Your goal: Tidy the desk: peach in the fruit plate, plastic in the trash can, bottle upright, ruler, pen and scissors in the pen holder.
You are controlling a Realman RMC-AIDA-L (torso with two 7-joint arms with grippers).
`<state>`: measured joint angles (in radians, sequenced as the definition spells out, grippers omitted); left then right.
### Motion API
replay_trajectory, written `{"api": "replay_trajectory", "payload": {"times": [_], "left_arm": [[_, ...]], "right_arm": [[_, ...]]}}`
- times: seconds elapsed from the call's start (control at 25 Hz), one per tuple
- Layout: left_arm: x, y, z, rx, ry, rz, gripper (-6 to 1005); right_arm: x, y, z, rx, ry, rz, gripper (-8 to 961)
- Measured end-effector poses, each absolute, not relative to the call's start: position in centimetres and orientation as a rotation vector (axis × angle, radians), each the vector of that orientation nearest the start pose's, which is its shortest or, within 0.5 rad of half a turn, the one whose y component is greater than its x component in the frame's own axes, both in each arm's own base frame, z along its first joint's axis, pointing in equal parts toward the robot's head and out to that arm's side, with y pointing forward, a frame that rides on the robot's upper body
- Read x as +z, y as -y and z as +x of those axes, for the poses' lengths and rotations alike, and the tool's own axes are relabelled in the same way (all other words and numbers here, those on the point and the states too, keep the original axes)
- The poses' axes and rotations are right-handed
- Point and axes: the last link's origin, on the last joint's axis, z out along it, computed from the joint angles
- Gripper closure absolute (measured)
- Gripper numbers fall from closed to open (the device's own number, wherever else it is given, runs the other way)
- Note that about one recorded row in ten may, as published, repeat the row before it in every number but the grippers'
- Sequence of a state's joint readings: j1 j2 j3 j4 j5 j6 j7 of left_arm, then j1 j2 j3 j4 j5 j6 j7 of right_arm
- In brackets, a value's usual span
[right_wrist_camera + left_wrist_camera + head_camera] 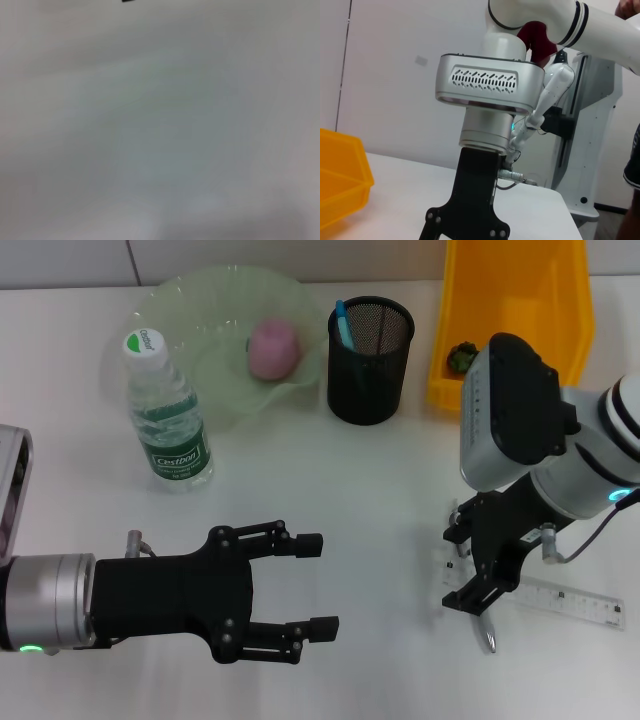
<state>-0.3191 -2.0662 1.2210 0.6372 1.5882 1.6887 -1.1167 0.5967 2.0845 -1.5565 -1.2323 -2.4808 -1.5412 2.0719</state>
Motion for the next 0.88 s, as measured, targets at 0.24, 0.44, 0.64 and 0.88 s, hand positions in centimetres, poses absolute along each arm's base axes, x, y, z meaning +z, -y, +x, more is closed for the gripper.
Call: {"api": "replay_trajectory", "payload": {"times": [0.24,0.44,0.64,0.88], "left_arm": [[-3.98,-24.71,-25.29,-0.97,0.316,-2.95,170],[-3.94,-24.75,-25.25,-0.968,0.311,-2.95,170],[-3.92,-24.78,-25.22,-0.969,0.308,-2.949,170],[-3.9,-24.8,-25.17,-0.973,0.306,-2.948,170]], "right_arm": [[-5.43,-32.62,18.47,-0.652,-0.259,-3.008,143],[-5.63,-32.63,18.67,-0.659,-0.271,-3.01,193],[-5.86,-32.82,18.71,-0.67,-0.293,-3.009,244],[-5.87,-32.85,18.69,-0.67,-0.299,-3.008,304]]}}
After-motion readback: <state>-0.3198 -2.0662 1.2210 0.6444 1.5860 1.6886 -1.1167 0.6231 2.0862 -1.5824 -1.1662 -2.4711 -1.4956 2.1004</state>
